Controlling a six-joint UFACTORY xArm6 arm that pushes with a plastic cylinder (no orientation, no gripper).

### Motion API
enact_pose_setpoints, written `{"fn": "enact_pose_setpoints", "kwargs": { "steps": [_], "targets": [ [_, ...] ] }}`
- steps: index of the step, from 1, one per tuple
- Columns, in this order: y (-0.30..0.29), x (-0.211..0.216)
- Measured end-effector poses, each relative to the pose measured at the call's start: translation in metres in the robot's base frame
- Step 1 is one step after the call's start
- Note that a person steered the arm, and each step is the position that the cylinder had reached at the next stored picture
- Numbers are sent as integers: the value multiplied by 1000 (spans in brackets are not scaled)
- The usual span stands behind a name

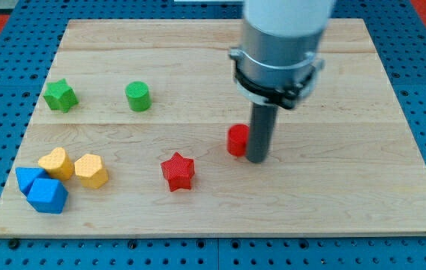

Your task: Move your arm to the red star

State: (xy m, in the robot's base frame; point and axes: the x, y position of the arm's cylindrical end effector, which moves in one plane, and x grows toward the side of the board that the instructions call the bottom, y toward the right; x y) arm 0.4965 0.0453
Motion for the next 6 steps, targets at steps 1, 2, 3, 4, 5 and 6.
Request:
{"fn": "enact_pose_setpoints", "kwargs": {
  "steps": [1,2,3,4,5,6],
  "targets": [
    [-36,-33],
    [-72,-62],
    [-89,-67],
    [-52,-11],
    [-37,68],
    [-95,90]
  ]
}}
